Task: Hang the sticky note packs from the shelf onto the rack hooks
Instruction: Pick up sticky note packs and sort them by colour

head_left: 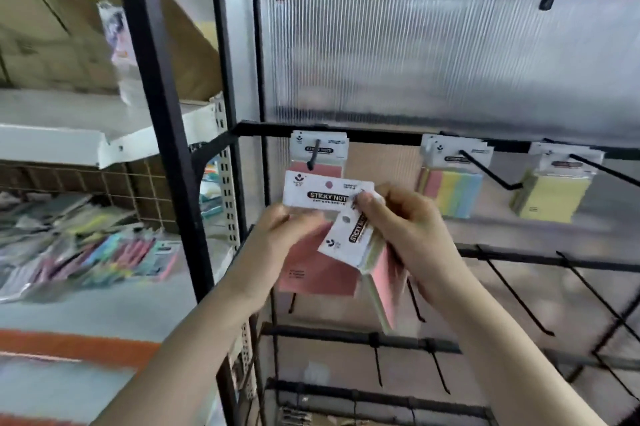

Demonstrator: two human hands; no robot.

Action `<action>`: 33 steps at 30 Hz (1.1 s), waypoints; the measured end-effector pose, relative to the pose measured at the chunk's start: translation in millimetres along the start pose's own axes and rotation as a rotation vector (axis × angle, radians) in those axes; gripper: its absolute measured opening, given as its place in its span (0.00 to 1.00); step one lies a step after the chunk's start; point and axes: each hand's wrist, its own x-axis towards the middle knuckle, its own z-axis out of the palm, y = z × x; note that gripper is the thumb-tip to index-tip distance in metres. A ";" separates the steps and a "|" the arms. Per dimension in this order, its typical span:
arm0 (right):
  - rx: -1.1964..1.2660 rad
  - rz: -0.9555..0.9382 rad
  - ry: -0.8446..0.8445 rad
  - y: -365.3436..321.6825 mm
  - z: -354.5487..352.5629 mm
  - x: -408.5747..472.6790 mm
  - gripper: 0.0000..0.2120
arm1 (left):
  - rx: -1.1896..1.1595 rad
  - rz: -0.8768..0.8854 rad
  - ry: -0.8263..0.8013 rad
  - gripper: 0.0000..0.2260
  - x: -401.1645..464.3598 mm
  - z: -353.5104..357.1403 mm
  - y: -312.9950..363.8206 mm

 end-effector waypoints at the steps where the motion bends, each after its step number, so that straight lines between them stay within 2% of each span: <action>1: 0.015 0.001 -0.018 -2.0 5.1 3.5 0.18 | 0.011 0.001 0.013 0.12 -0.4 0.5 5.3; 3: 0.024 -0.022 -0.050 -3.3 14.1 10.5 0.07 | 0.058 0.020 0.101 0.13 1.7 1.8 12.1; 5: 0.061 -0.048 -0.054 -3.1 21.9 17.6 0.10 | 0.074 0.021 0.225 0.18 5.7 0.7 14.2; 9: 0.082 -0.091 -0.007 -1.3 29.0 28.1 0.12 | 0.073 0.037 0.312 0.15 15.9 0.8 22.1; 12: 0.100 -0.093 0.023 4.4 28.6 33.7 0.10 | 0.076 0.059 0.324 0.12 24.9 2.6 23.0; 21: 0.108 -0.071 0.043 10.1 28.9 45.3 0.09 | 0.065 0.120 0.261 0.12 39.5 -4.5 17.2; 26: 0.089 -0.030 0.043 19.2 27.6 49.3 0.13 | 0.092 0.126 0.218 0.12 44.6 -10.8 8.3; 29: 0.083 0.017 0.081 28.2 25.6 51.9 0.11 | 0.084 0.135 0.220 0.10 48.2 -11.8 2.0; 33: -0.008 0.024 0.176 43.1 25.8 61.7 0.10 | 0.182 0.159 0.367 0.23 58.0 -12.7 -7.1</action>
